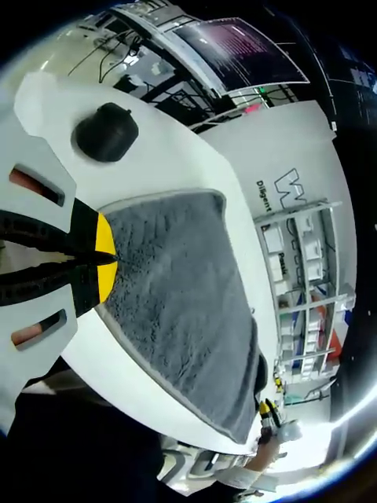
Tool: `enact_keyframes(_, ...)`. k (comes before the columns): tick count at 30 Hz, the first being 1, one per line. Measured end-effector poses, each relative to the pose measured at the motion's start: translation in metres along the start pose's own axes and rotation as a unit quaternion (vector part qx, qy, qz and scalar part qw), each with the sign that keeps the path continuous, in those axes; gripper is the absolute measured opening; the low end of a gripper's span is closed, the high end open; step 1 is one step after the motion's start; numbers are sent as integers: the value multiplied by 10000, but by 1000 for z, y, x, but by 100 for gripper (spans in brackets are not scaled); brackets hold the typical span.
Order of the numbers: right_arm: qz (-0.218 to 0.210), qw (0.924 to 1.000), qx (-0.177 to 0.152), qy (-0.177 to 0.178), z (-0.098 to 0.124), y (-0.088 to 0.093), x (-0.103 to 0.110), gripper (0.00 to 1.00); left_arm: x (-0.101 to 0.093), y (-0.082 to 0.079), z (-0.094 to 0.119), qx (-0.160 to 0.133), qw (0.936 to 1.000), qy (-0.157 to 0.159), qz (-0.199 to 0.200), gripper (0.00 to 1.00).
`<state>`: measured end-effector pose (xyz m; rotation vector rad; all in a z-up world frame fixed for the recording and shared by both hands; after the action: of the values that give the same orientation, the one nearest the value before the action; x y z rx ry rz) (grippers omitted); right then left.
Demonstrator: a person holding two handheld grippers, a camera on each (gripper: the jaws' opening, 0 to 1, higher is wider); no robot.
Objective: Open the folded towel by lifting each exposed corner and separating the folded layers until the towel lies flat within the target outline without major curled edges
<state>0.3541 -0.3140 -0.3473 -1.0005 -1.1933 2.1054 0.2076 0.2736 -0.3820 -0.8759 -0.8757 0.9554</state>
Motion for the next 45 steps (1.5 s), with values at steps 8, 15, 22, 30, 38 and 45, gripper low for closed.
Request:
enact_keyframes(8, -10, 9996, 229, 162, -15, -1, -5, 14, 0, 0, 1, -8, 10000, 8, 36, 1)
enact_keyframes(15, -207, 9992, 244, 219, -32, -2, 2, 15, 1, 1, 1, -33, 10000, 24, 72, 1)
enact_keyframes(22, -236, 9981, 368, 426, -48, 5, -5, 12, 1, 1, 1, -58, 9999, 32, 79, 1)
enact_keyframes(30, 76, 9967, 598, 540, -42, 4, -21, 0, 1, 1, 1, -63, 9999, 43, 71, 1)
enact_keyframes(38, 403, 9941, 691, 735, -37, -1, -40, 0, 0, 1, 1, -43, 10000, 36, 52, 1)
enact_keyframes(45, 476, 9912, 756, 978, -32, -5, -63, 0, 0, 1, 1, -32, 10000, 37, 42, 1)
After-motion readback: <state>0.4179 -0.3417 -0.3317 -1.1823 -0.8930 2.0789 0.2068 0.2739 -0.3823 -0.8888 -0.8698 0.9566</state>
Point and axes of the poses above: the point that each gripper's makers call its tool centre point, and the gripper's own axes: z roughly backward along the fingers, x roughly to its left, y roughly out of its underside, the point moved 6 cm from there along z, roughly backward along the fingers, and after that the axes turned 7 degrees about -x, right-handed, at the moved point
